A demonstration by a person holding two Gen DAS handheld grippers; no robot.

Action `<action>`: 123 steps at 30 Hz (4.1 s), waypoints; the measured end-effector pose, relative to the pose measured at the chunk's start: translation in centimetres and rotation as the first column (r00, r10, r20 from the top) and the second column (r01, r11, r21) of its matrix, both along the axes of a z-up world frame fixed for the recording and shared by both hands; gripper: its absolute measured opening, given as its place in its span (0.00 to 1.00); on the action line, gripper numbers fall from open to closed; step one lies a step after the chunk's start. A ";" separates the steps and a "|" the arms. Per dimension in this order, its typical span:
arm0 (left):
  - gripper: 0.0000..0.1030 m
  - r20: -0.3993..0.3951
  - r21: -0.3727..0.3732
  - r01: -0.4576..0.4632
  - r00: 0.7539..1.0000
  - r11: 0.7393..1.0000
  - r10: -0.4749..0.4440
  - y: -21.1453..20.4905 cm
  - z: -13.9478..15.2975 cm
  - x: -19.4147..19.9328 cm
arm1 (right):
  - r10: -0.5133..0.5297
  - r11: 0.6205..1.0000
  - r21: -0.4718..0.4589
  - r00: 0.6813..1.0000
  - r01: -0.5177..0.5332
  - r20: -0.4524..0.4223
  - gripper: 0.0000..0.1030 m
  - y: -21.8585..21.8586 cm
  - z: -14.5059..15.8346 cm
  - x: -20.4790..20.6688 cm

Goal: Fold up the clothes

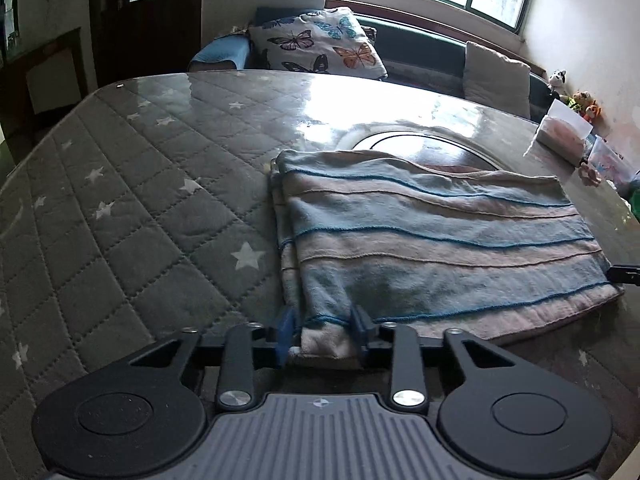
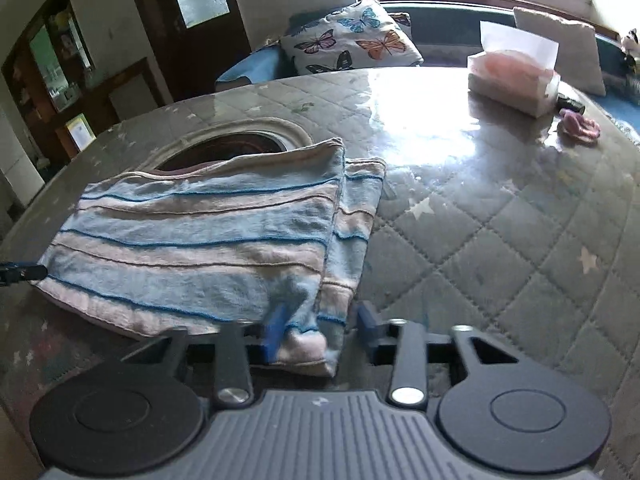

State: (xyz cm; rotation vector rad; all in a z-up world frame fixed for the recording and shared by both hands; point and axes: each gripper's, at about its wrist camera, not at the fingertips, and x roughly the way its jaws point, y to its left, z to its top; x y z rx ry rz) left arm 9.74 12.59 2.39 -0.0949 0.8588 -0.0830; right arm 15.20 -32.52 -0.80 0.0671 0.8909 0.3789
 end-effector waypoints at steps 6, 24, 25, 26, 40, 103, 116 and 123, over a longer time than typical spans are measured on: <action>0.10 0.009 -0.020 0.021 1.000 1.000 -0.021 -0.2 0.2 -1.0 | -0.006 1.000 0.011 1.000 0.006 0.010 0.06 -0.1 0.4 -0.6; 0.20 0.000 0.013 0.185 0.983 0.983 -0.185 -4.4 1.7 -7.5 | -0.062 0.989 -0.133 0.998 0.063 0.012 0.11 -5.1 2.6 -8.2; 0.25 0.012 0.025 0.183 0.983 0.983 -0.183 -4.2 2.2 -7.4 | -0.065 0.988 -0.139 0.997 0.069 0.028 0.13 -5.1 3.1 -8.3; 0.28 0.024 0.033 0.178 0.984 0.983 -0.179 -4.1 2.5 -7.5 | -0.063 0.988 -0.137 0.997 0.069 0.045 0.13 -5.0 3.5 -8.2; 0.30 0.108 0.027 0.192 0.975 0.981 -0.194 -8.2 2.9 -1.2 | 0.066 0.997 -0.053 0.992 -0.061 0.109 0.14 1.4 3.3 -1.7; 0.42 0.047 0.045 0.167 0.985 0.985 -0.169 -11.3 -1.6 6.9 | 0.416 0.897 -0.209 0.903 -0.390 0.102 0.52 13.3 0.3 -9.3; 0.91 0.103 0.061 0.122 0.986 0.991 -0.128 -10.2 -0.7 4.4 | 0.297 0.947 -0.166 0.945 -0.274 0.136 0.63 8.6 1.8 -11.2; 1.00 0.131 0.064 0.074 0.988 0.995 -0.082 -8.7 0.1 2.1 | 0.103 0.990 -0.113 0.981 -0.085 0.164 0.68 3.5 1.2 -8.6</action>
